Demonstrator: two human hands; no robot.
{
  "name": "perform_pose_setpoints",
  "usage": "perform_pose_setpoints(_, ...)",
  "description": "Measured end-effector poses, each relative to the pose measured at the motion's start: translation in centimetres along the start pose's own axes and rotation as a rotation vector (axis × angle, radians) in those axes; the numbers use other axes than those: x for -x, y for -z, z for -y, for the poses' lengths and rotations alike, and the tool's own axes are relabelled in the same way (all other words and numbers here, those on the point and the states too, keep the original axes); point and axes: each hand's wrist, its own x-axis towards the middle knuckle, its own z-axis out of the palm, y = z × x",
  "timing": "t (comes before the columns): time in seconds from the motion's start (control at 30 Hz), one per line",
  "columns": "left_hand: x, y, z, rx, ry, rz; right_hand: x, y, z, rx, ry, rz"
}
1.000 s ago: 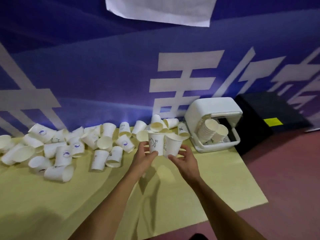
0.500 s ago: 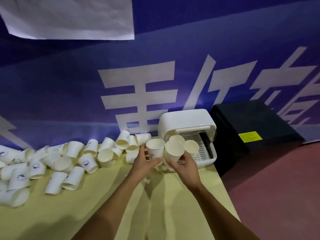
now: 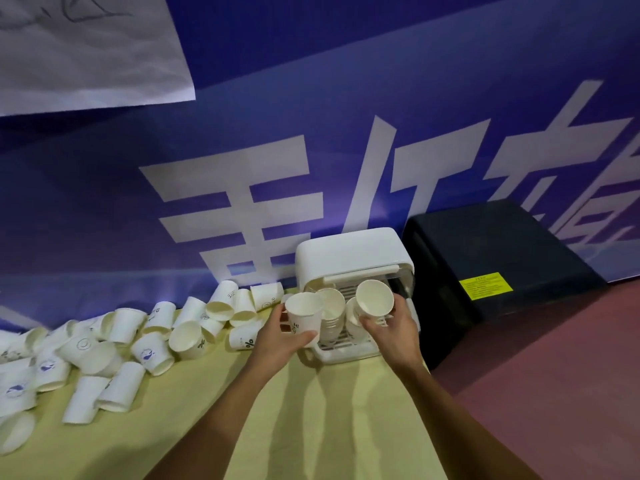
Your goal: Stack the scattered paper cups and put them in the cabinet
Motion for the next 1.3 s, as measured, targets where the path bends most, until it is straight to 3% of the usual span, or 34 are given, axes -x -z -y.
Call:
perform_pose_setpoints(0.47,-0.1,1.3,0.6,-0.047,0.021,0.044,-1.8,-2.3,-1.4,0.245,-0.106,0.056)
perform_pose_setpoints(0.53,-0.2,1.5,0.4,-0.041,0.01,0.024,-1.3,-2.0,-0.7,0.303,-0.063,0.058)
perform_pose_setpoints(0.63,-0.2,1.5,-0.1,-0.026,-0.024,0.003,0.1,-2.0,0.7,0.433,0.156,0.015)
perform_pose_setpoints(0.83,-0.2,0.4,-1.2,0.013,-0.104,0.019,1.3,-2.6,4.8,0.235,0.26,0.132)
perform_pose_setpoints(1.03,-0.2,-0.2,-2.1,0.008,-0.153,0.07,1.6,-3.4,6.6,0.072,0.174,0.312)
perform_pose_setpoints(1.13,-0.5,-0.2,-1.9,0.005,-0.163,0.091,1.6,-3.5,6.1,0.068,0.201,0.259)
perform_pose_setpoints(1.3,-1.2,-0.2,-0.5,0.044,-0.129,0.098,1.5,-2.3,5.0,0.016,0.151,-0.039)
